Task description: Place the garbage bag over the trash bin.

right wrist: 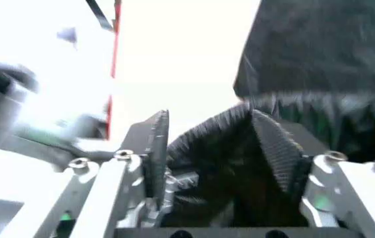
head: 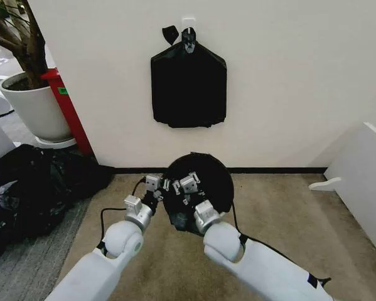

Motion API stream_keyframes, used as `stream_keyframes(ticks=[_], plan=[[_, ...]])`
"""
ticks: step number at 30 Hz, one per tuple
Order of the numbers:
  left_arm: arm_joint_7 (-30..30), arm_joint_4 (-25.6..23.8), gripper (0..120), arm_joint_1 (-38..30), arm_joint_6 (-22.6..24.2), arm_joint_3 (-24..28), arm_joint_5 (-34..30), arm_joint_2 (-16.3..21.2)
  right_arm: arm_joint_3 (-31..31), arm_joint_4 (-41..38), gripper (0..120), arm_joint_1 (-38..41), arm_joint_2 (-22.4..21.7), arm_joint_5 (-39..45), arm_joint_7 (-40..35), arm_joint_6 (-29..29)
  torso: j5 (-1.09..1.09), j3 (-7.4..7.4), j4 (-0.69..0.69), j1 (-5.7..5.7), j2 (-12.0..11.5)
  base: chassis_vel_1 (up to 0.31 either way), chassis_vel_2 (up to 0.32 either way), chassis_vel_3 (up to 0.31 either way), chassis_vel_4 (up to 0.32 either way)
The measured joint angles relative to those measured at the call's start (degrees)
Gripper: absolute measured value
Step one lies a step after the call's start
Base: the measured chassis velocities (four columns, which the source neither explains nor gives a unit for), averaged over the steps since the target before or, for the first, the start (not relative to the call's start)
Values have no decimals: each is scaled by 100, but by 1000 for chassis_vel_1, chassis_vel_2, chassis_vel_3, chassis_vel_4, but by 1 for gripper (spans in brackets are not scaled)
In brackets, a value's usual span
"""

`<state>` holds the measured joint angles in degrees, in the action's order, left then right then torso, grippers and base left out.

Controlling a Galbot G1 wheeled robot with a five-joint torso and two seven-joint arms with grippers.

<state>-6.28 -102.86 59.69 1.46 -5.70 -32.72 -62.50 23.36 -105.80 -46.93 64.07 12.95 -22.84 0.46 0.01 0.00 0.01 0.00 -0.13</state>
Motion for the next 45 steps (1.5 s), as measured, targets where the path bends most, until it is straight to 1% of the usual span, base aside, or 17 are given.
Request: stream_keyframes(ticks=[3, 4, 5, 7, 8, 12, 14, 15, 17, 20, 21, 26, 30, 35, 38, 41, 45], plan=[[-100, 158, 1, -166, 19, -76, -190, -50, -261, -199, 63, -291, -31, -131, 165, 243, 1, 0, -1, 0, 0, 0, 0, 0, 0], [-113, 188, 1, -194, 19, -83, -213, -60, -312, -257, 65, -353, -42, -132, 156, 242, 2, 0, -1, 0, 0, 0, 0, 0, 0], [-147, 274, 1, -275, 20, -104, -277, -95, -427, -413, 72, -494, -69, -121, 50, 144, 0, 0, 0, 0, 0, 0, 0, 0, 0], [-160, 299, 1, -297, 20, -111, -298, -107, -459, -464, 73, -537, -80, -104, 3, 88, 0, 0, -1, 0, 0, 0, 0, 0, 0], [-195, 367, 1, -359, 20, -140, -364, -144, -539, -604, 80, -652, -107, -16, -170, -102, 0, 0, -1, 0, 0, 0, 0, 0, 0], [-269, 457, 1, -448, 12, -205, -612, -252, -712, -967, 94, -917, -147, 499, -805, -778, 1, 0, -2, 0, 0, 0, 0, 0, 0], [-281, 472, 1, -456, -24, -305, -804, -340, -843, -1176, 99, -1104, -130, 1041, -1306, -1177, 0, 0, -2, 0, 0, 0, 0, 0, 0], [-281, 472, 1, -456, -24, -305, -804, -340, -843, -1176, 99, -1104, -130, 1041, -1306, -1177, 0, 0, -2, 0, 0, 0, 0, 0, 0], [-280, 477, 1, -440, -99, -492, -926, -402, -970, -1374, 100, -1285, -90, 1615, -1719, -1442, 1, 0, -1, 0, 0, 0, 0, 0, 0], [-274, 487, 1, -404, -140, -607, -962, -389, -1032, -1590, 100, -1454, -71, 2033, -2016, -1661, 0, 0, 0, 0, 0, 0, 0, 0, 0], [-274, 487, 1, -404, -140, -607, -962, -389, -1032, -1590, 100, -1454, -71, 2033, -2016, -1661, 0, 0, 0, 0, 0, 0, 0, 0, 0], [-250, 435, 1, -354, -162, -716, -977, -297, -1029, -1864, 100, -1627, -80, 2443, -2421, -2183, 0, 0, 0, 0, 0, 0, 0, 0, 0], [-238, 377, 1, -322, -169, -759, -985, -242, -1001, -1897, 100, -1671, -76, 2597, -2515, -2347, 1, 0, -1, 0, 0, 0, 0, 0, 0], [-182, 350, 1, -275, -227, -770, -938, -197, -1030, -1936, 100, -1652, -4, 2612, -2363, -2118, 0, 0, -1, 0, 0, 0, 0, 0, 0], [-77, 336, 1, -220, -349, -767, -847, -183, -1189, -2142, 100, -1550, 148, 3013, -1979, -1525, 0, 0, -1, 0, 0, 0, 0, 0, 0], [-41, 332, 1, -211, -394, -751, -804, -184, -1215, -2185, 100, -1503, 212, 3279, -1959, -1455, 0, 0, 0, 0, 0, 0, 0, 0, 0], [-22, 294, 1, -220, -412, -717, -778, -193, -1168, -2085, 100, -1453, 291, 3619, -2276, -1704, 0, 0, -1, 0, 0, 0, 0, 0, 0]])
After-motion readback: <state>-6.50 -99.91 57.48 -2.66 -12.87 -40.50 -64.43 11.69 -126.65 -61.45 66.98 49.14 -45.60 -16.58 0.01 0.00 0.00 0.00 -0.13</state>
